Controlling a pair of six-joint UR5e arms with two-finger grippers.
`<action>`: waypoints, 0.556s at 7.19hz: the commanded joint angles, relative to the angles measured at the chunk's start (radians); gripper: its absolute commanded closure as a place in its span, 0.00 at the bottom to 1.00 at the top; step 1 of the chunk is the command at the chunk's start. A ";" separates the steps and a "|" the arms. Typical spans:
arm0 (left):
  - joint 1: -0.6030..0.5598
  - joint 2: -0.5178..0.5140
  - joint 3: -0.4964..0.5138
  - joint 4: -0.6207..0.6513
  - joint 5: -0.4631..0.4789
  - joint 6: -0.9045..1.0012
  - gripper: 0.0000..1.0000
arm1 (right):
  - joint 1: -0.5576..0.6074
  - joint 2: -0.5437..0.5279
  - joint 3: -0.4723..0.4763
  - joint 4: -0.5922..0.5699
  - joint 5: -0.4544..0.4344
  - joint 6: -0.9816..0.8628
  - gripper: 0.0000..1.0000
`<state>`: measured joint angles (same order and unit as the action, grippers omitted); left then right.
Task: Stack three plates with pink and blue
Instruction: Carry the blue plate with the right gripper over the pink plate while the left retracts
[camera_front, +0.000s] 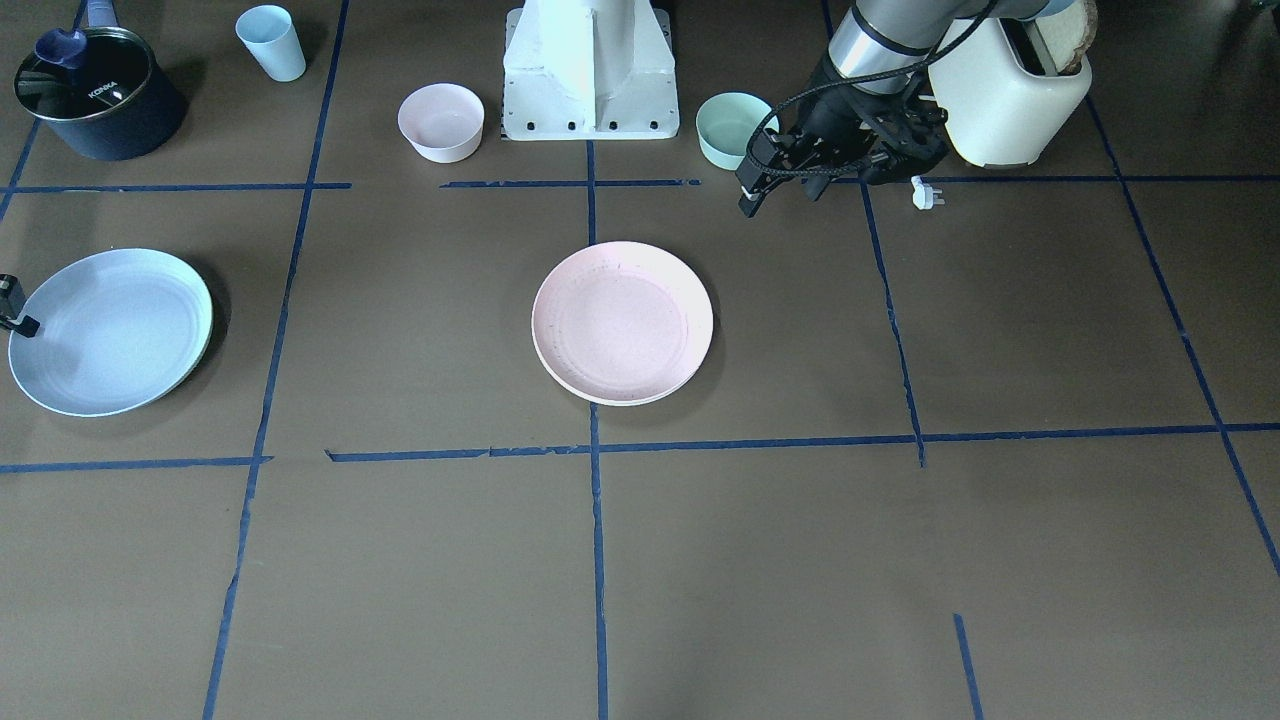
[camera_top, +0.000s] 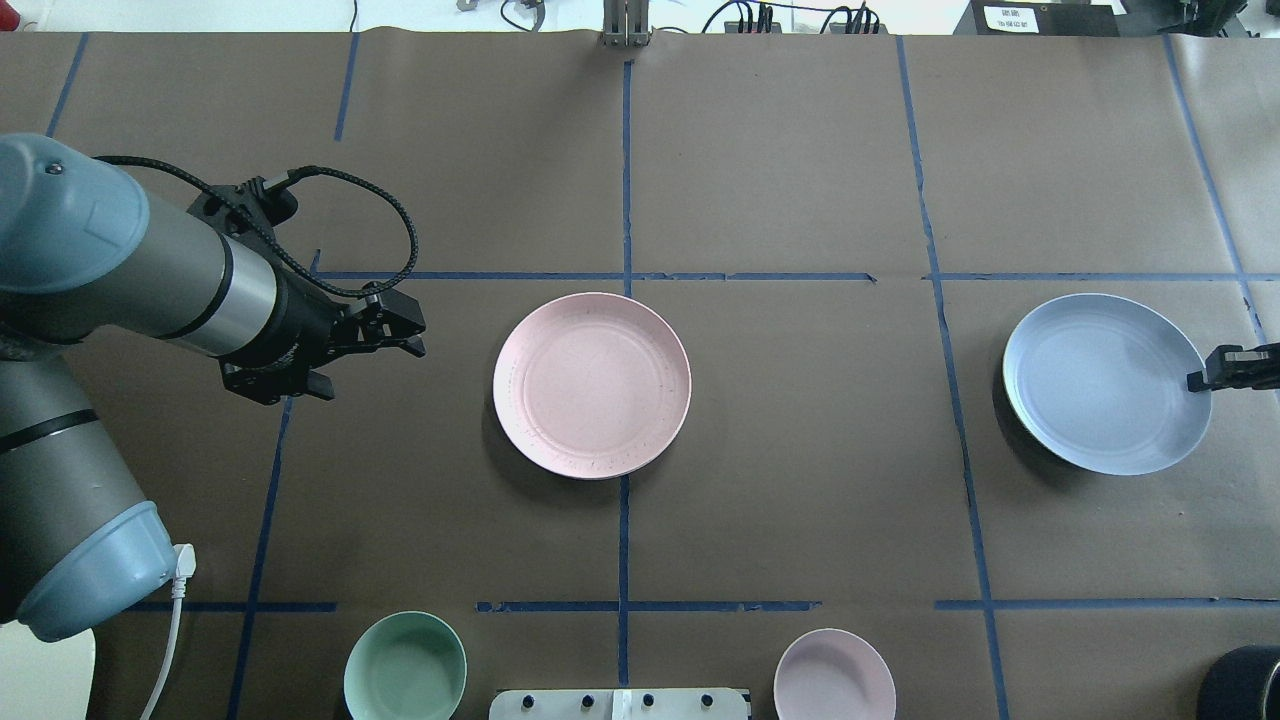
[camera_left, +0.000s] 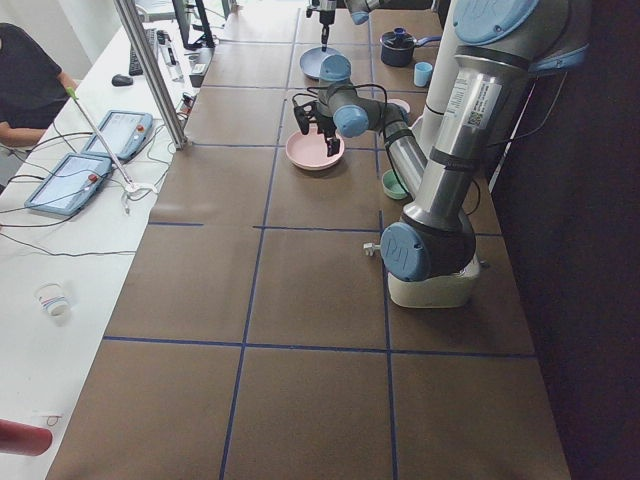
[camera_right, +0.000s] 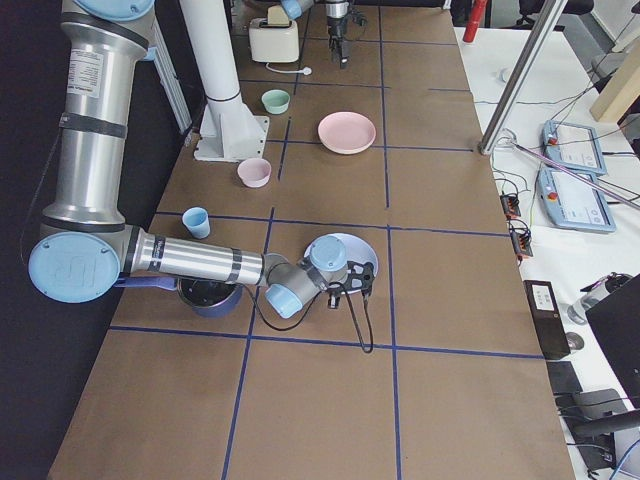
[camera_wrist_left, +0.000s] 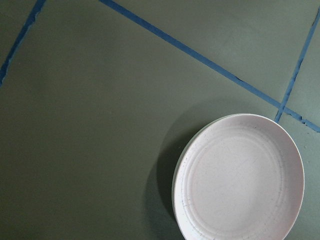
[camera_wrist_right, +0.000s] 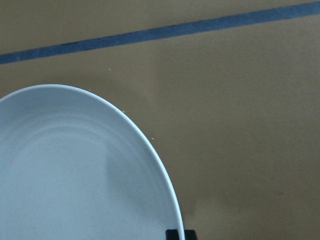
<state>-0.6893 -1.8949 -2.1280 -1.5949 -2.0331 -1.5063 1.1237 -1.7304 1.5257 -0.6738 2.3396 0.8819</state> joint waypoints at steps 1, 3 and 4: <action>-0.065 0.071 -0.039 0.111 -0.004 0.296 0.00 | 0.001 0.015 0.108 -0.012 0.033 0.092 1.00; -0.171 0.164 -0.030 0.113 -0.025 0.548 0.00 | 0.002 0.093 0.146 -0.017 0.058 0.214 1.00; -0.247 0.186 -0.001 0.112 -0.100 0.661 0.00 | 0.001 0.151 0.146 -0.018 0.058 0.283 1.00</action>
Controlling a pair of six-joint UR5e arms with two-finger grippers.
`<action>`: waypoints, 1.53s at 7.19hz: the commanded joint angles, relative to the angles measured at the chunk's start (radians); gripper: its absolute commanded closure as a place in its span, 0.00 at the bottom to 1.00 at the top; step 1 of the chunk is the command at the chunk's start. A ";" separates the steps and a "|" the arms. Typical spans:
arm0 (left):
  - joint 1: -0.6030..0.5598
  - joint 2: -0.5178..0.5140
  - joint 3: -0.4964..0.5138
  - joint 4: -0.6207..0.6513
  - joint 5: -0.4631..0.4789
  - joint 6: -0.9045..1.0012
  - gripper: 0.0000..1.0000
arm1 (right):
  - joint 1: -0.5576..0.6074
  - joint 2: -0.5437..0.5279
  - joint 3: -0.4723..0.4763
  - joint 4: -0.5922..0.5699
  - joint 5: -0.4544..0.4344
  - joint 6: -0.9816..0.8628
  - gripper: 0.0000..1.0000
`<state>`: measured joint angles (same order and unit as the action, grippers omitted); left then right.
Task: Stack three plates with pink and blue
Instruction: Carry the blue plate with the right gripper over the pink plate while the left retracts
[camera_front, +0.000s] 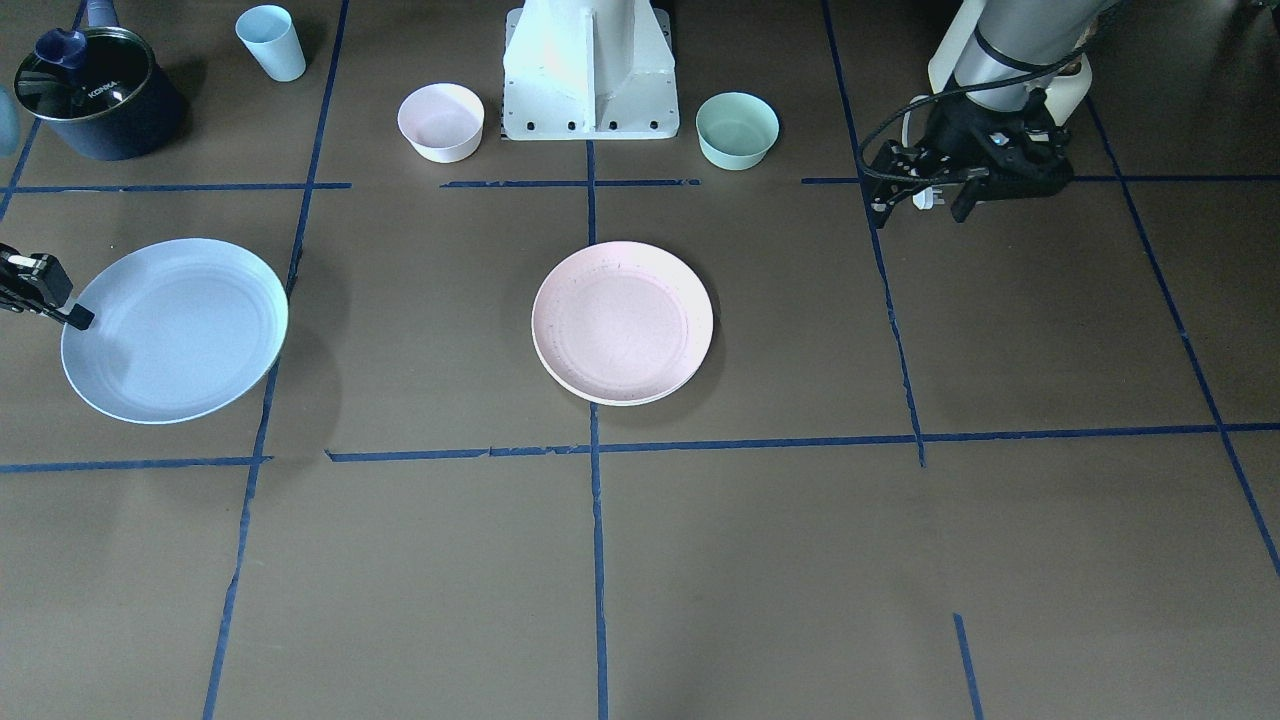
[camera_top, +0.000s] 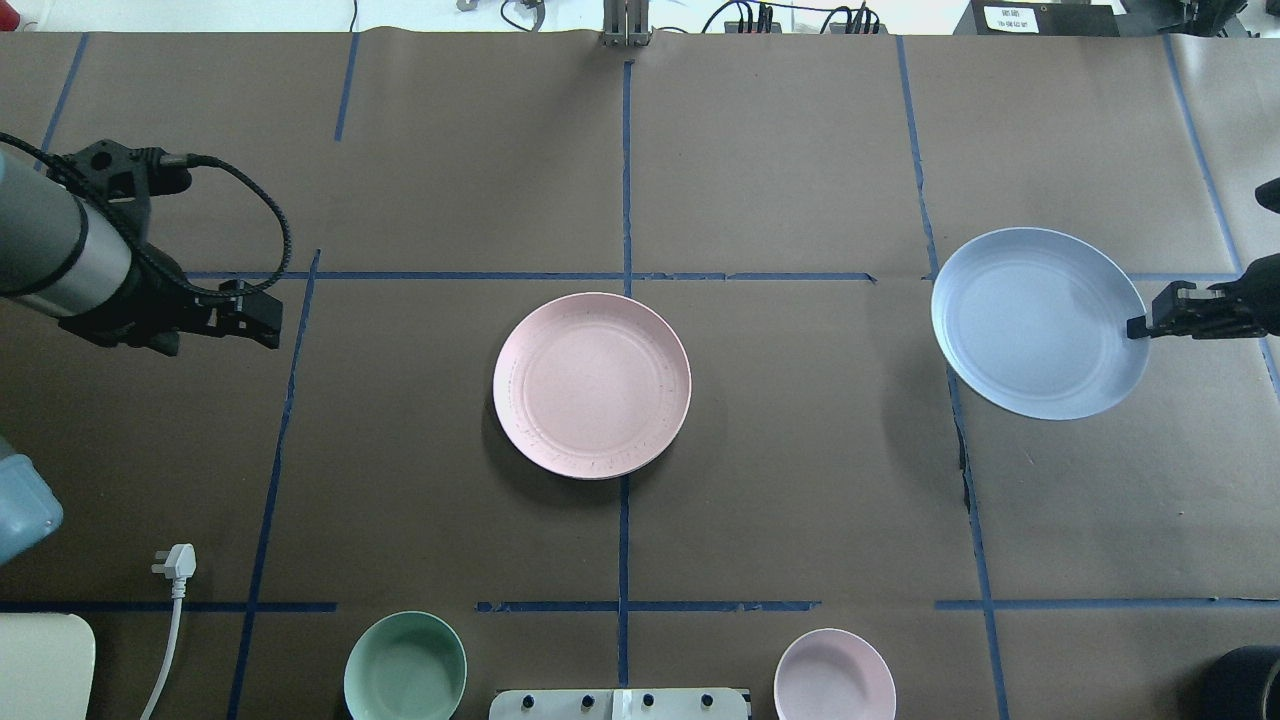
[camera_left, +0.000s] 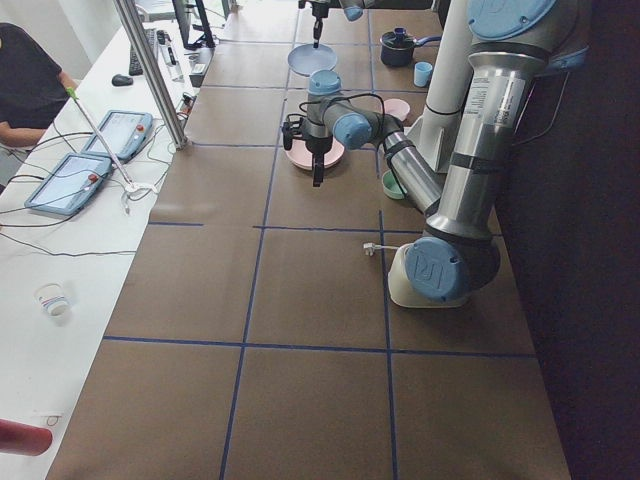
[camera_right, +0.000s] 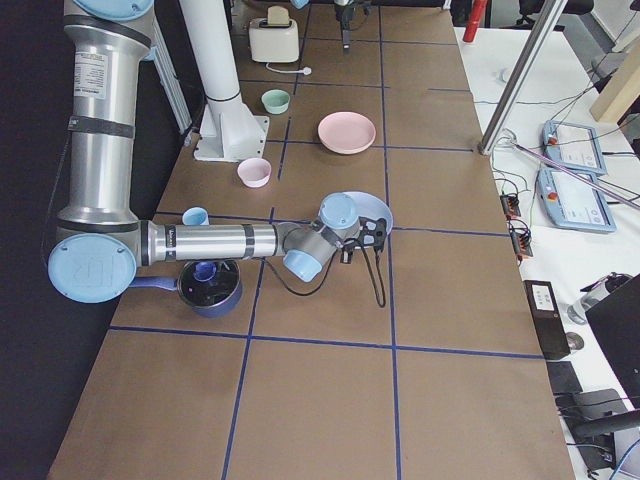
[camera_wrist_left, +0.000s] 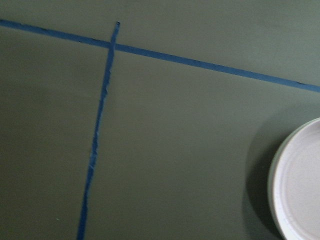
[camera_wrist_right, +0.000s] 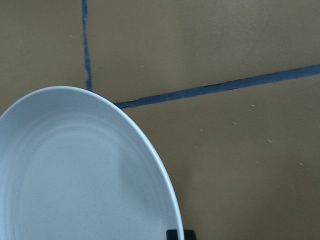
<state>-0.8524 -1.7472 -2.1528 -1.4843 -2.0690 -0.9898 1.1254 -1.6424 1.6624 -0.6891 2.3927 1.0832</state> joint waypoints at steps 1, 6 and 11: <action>-0.158 0.069 0.066 -0.001 -0.119 0.269 0.00 | -0.013 0.146 0.013 -0.062 0.003 0.154 1.00; -0.404 0.104 0.276 -0.017 -0.200 0.704 0.00 | -0.362 0.468 0.143 -0.454 -0.286 0.376 1.00; -0.461 0.104 0.335 -0.017 -0.201 0.798 0.00 | -0.610 0.589 0.110 -0.549 -0.547 0.446 0.98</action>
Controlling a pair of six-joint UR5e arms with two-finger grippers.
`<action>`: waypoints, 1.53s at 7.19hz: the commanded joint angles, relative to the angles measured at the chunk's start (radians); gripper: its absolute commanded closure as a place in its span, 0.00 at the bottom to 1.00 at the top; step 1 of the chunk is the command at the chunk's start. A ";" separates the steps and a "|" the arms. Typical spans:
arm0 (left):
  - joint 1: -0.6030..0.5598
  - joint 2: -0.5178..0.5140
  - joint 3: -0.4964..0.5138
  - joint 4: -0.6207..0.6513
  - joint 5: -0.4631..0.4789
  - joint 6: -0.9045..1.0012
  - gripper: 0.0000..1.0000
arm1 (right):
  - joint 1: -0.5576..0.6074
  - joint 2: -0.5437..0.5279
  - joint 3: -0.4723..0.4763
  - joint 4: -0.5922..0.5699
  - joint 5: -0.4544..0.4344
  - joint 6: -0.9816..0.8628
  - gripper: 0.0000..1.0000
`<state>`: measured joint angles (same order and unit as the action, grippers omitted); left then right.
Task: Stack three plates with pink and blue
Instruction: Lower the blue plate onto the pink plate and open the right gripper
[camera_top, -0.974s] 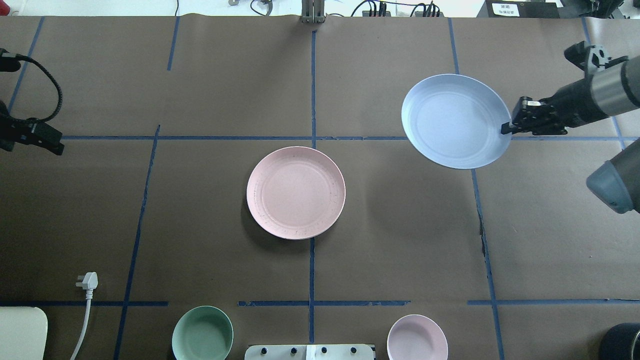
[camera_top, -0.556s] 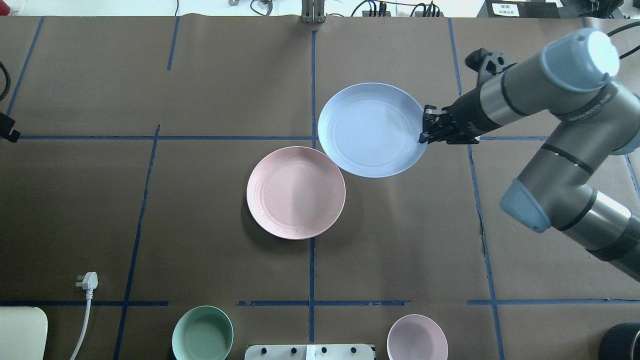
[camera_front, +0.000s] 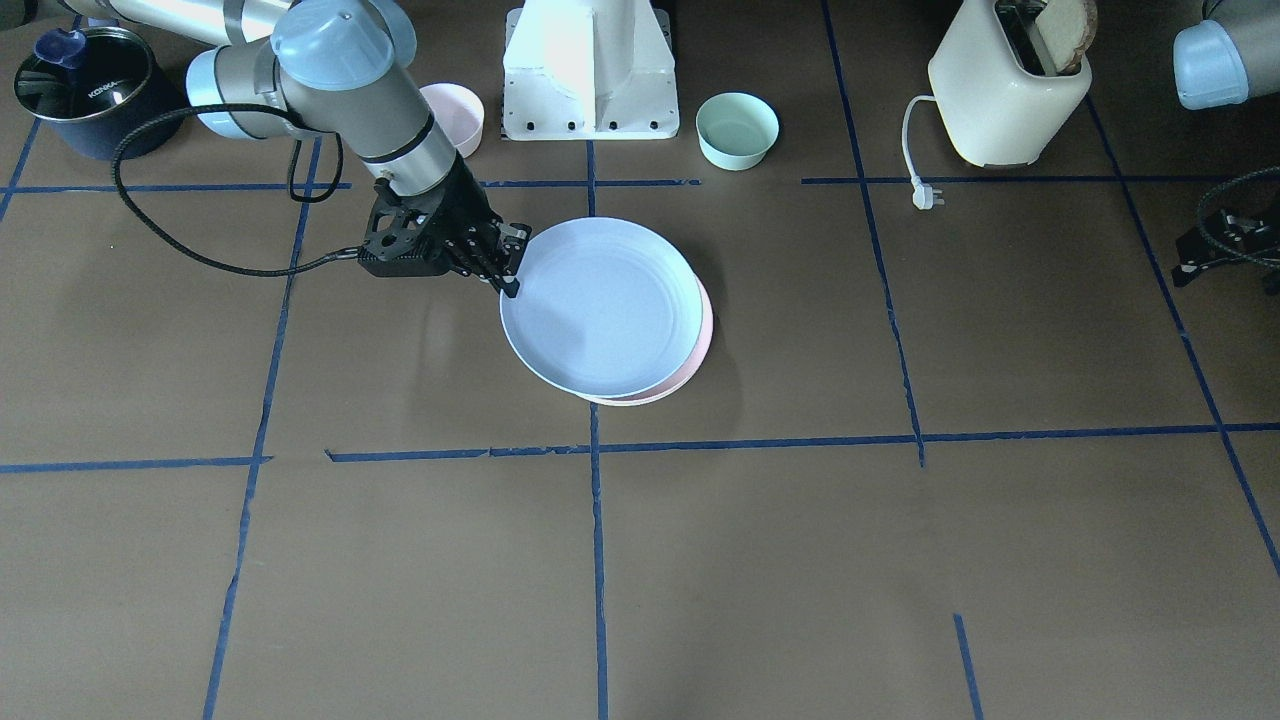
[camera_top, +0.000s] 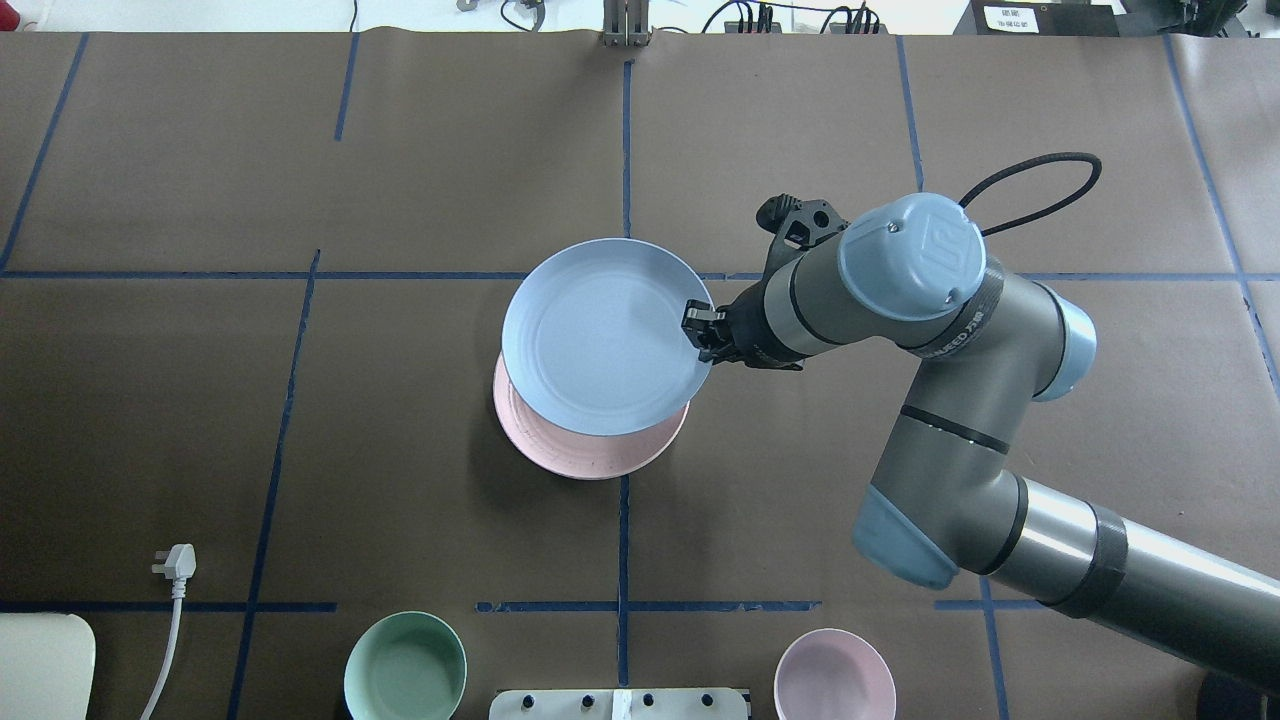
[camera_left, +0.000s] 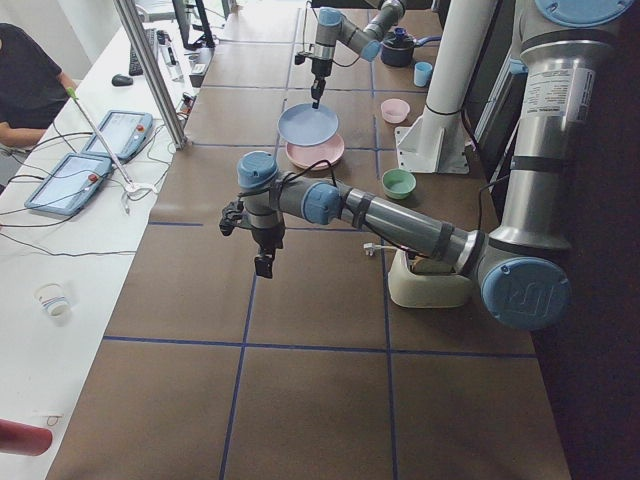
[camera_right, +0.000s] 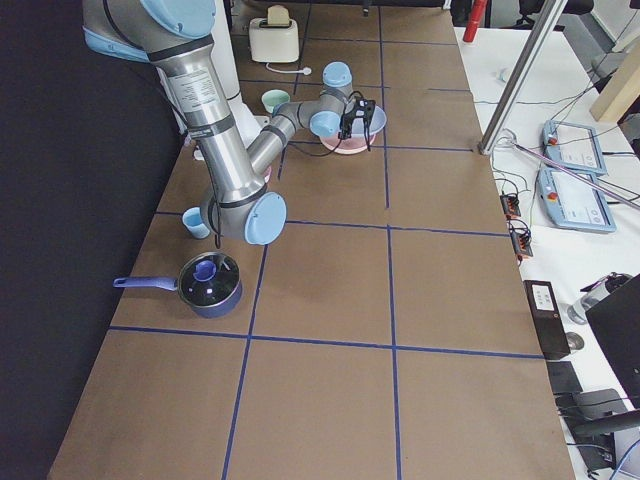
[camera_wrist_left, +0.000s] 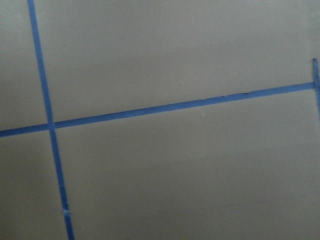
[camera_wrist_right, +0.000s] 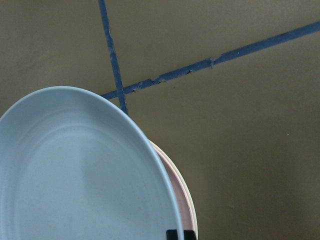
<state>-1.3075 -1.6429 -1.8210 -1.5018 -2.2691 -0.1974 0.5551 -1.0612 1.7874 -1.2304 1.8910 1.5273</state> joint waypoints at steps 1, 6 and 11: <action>-0.012 0.000 0.003 0.000 -0.001 0.006 0.00 | -0.043 0.007 -0.020 -0.007 -0.050 0.001 0.98; -0.022 0.000 0.012 0.000 -0.001 0.007 0.00 | 0.020 0.023 -0.022 -0.012 0.009 0.001 0.00; -0.195 0.002 0.170 0.011 -0.107 0.257 0.00 | 0.449 -0.191 0.092 -0.277 0.340 -0.666 0.00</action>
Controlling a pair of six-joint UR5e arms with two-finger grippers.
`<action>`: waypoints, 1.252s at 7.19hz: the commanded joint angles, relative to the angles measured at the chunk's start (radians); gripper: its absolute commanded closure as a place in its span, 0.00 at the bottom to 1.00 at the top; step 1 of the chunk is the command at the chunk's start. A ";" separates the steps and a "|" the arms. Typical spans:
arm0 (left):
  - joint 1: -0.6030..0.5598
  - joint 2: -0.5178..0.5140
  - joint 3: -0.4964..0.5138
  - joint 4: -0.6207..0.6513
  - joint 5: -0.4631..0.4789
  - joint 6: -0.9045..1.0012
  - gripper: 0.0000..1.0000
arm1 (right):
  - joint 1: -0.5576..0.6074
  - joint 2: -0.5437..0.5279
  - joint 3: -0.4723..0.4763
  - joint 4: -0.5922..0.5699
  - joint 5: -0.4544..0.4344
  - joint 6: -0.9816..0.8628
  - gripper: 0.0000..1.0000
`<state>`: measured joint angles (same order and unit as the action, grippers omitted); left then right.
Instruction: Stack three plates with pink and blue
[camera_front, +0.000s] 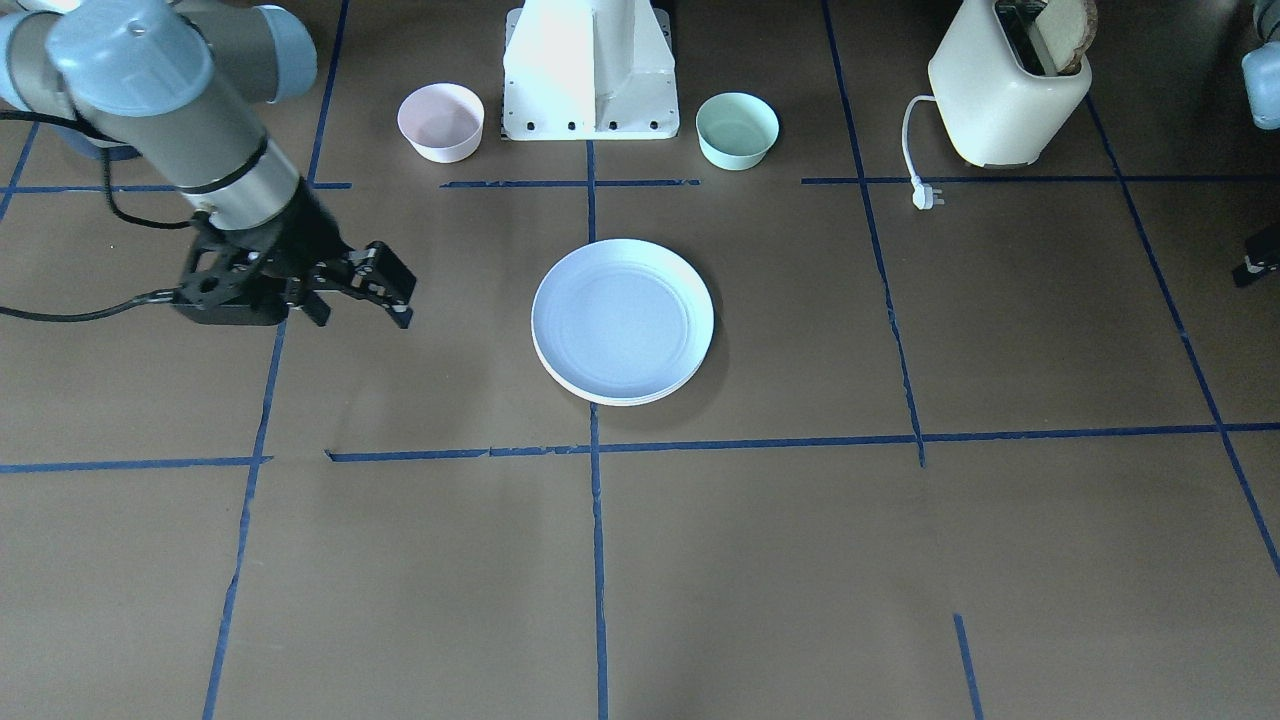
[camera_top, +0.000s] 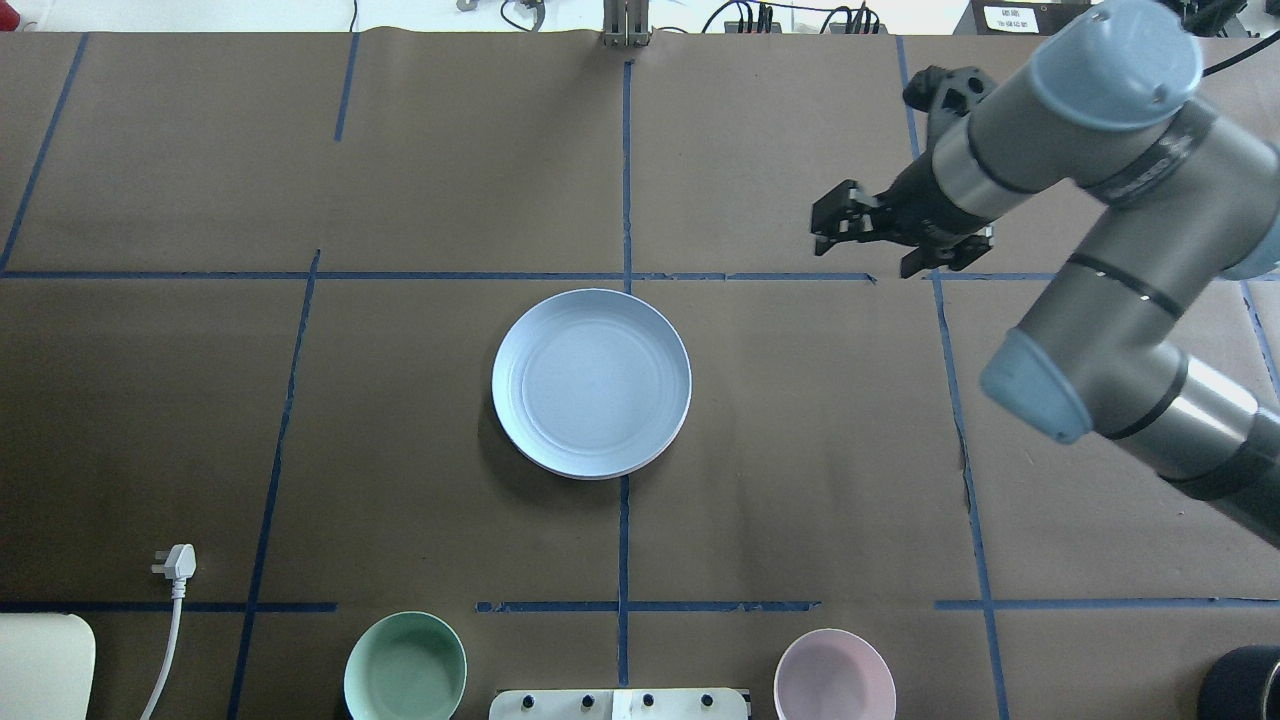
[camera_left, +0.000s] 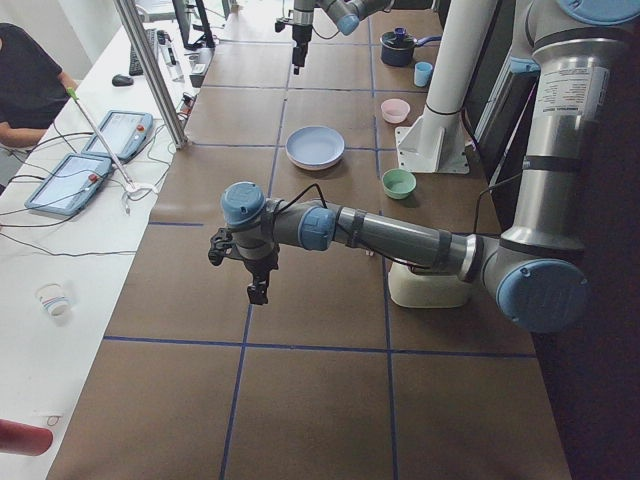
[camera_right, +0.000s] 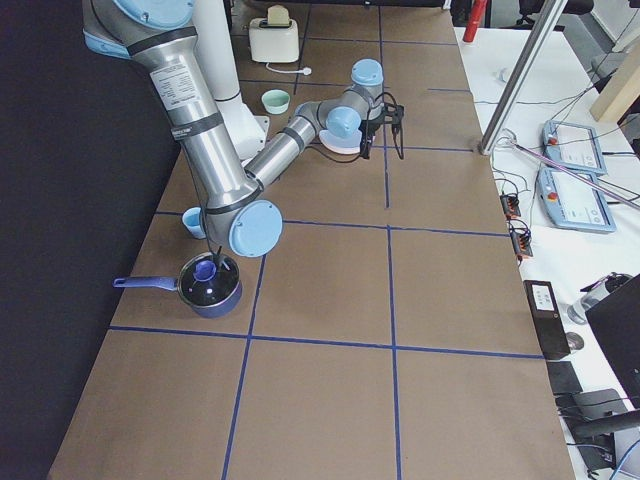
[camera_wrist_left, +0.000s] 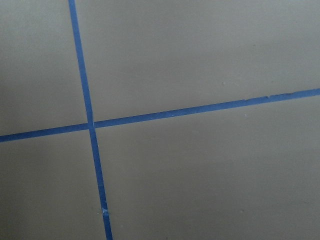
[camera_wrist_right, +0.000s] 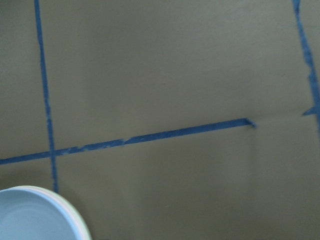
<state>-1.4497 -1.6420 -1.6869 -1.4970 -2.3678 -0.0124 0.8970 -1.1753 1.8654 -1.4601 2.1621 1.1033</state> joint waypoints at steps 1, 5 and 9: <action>-0.073 0.008 0.061 0.011 -0.008 0.115 0.00 | 0.193 -0.155 0.008 -0.052 0.100 -0.416 0.00; -0.090 0.085 0.070 0.008 -0.008 0.109 0.00 | 0.434 -0.346 -0.081 -0.048 0.179 -0.898 0.00; -0.092 0.085 0.067 0.008 -0.008 0.106 0.00 | 0.678 -0.441 -0.259 -0.052 0.231 -1.260 0.00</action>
<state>-1.5406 -1.5574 -1.6198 -1.4891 -2.3762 0.0939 1.5044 -1.5870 1.6493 -1.5115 2.3902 -0.0852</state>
